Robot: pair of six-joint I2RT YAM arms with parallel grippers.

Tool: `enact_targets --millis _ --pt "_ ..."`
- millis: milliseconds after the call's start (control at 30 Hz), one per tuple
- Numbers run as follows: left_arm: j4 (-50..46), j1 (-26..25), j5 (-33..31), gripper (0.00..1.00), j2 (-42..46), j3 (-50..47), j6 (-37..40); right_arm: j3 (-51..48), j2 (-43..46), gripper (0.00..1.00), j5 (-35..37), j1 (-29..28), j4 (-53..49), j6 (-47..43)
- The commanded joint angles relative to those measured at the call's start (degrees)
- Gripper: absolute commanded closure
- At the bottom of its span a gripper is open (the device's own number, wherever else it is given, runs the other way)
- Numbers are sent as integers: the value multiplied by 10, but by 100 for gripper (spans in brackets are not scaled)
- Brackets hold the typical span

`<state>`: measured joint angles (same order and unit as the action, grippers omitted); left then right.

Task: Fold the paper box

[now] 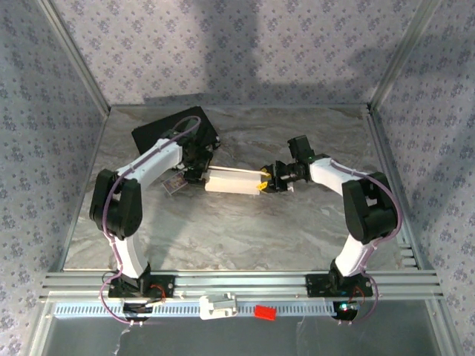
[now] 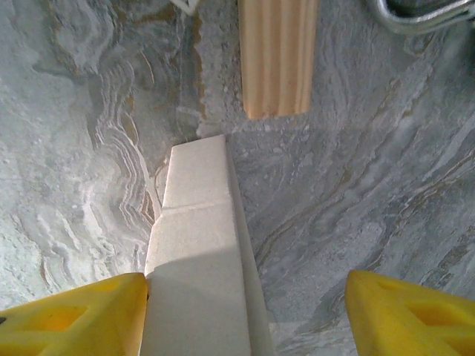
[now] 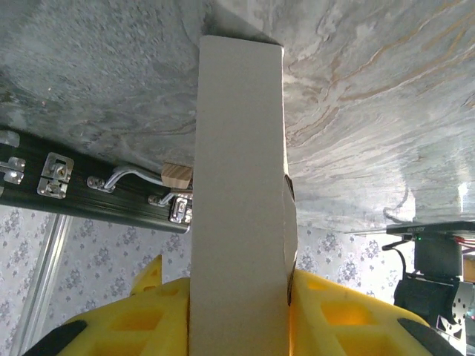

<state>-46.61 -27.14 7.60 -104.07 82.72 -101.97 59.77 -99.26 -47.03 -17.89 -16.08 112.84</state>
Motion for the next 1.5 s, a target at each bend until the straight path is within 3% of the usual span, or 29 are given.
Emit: enact_targets --millis 0,200,333,433,567,767,867,967,1167,1467 --pt "-12 -22 18 32 -7 15 -14 -7 8 65 -3 8 -51 -19" --pt "-10 -34 27 42 12 -7 -59 4 0 64 -10 20 -66 -39" --pt "-38 -34 22 53 17 -9 -83 30 3 45 5 39 -117 -118" --pt "-57 -34 19 59 15 -7 -104 113 5 32 40 58 -217 -282" --pt "-125 -31 19 65 12 20 -125 227 16 29 137 73 -394 -582" --pt "-195 -22 21 72 15 47 -149 144 183 34 301 22 -296 -901" --pt "-209 -20 16 72 13 54 -159 91 250 37 257 -10 -219 -1029" --pt "-212 -16 22 70 5 53 -162 48 269 46 245 -52 -189 -1131" --pt "-224 -4 36 70 -23 69 -140 146 156 46 274 -95 -289 -1258" --pt "-225 3 34 70 -32 75 -127 218 67 46 355 -119 -308 -1274"
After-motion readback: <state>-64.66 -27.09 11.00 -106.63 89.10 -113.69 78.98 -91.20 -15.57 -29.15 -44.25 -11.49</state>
